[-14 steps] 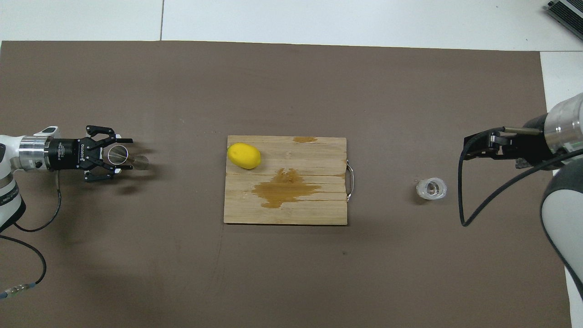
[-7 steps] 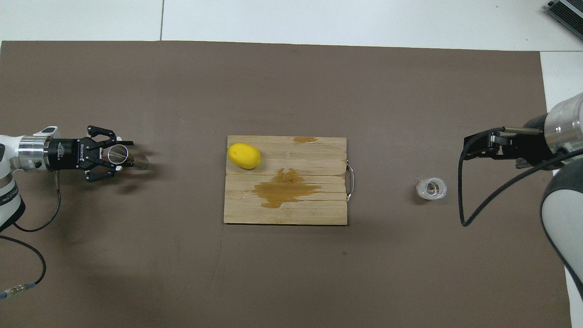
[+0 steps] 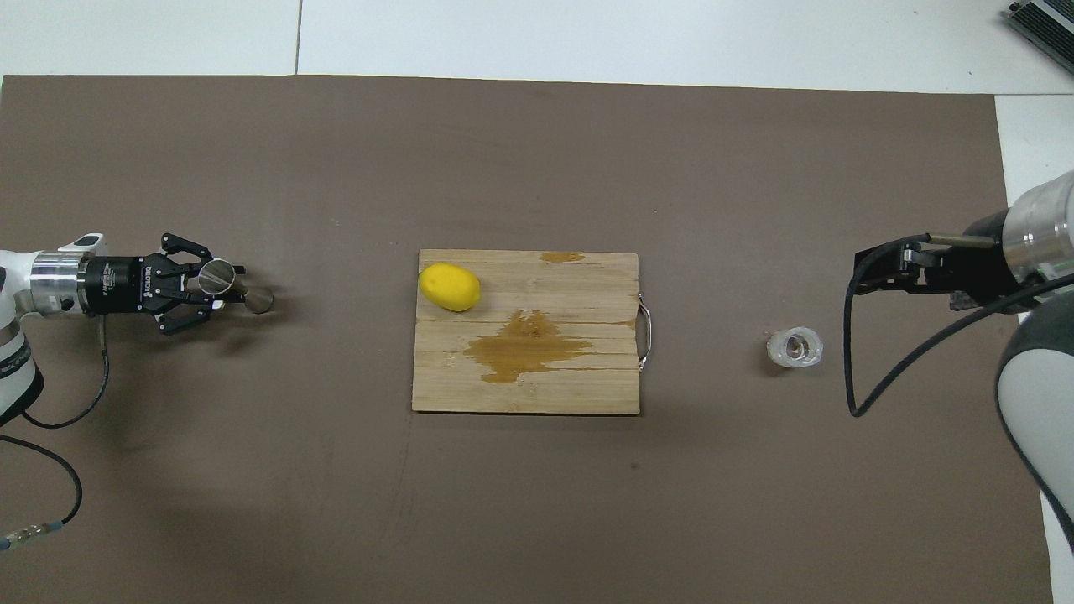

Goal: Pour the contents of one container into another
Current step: 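Close the left gripper around the small metal cup, then carry the metal cup with the left gripper over the wooden board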

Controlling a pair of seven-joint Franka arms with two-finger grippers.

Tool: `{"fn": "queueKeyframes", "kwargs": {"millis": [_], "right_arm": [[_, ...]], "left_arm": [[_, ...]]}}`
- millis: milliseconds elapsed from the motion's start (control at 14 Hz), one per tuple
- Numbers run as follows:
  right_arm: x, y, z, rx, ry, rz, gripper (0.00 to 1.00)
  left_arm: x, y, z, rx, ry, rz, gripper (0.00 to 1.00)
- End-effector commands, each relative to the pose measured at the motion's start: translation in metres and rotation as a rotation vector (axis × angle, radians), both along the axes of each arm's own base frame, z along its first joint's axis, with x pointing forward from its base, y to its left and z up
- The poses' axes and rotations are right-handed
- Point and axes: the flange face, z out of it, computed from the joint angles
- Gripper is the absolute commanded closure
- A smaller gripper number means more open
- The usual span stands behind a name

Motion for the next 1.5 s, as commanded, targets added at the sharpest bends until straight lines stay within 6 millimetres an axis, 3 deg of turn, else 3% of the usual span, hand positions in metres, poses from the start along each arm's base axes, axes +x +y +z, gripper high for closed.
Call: {"fn": "queueKeyframes", "kwargs": {"millis": [0,358,716,860,1290,1433], "right_arm": [[0.001,-0.005,0.001,0.02,0.011,0.013,0.0],[0.001,-0.005,0.001,0.02,0.011,0.013,0.0],[0.001,-0.005,0.001,0.02,0.011,0.011,0.0],[0.001,-0.005,0.001,0.02,0.011,0.011,0.0],[0.001,-0.005,0.001,0.02,0.011,0.011,0.0],[0.001,-0.005,0.001,0.02,0.011,0.013,0.0]], "left_arm": [[-0.006,0.002,0.007,-0.019,0.001,0.008,0.65],[-0.008,0.0,0.008,-0.035,-0.057,-0.021,0.75],[-0.01,0.006,0.005,-0.051,-0.068,-0.01,0.76],[-0.009,0.005,0.007,-0.07,-0.078,0.0,0.82],[-0.003,-0.014,0.016,-0.136,-0.093,0.017,0.9],[0.001,-0.025,0.028,-0.159,-0.1,0.027,0.91]]}}
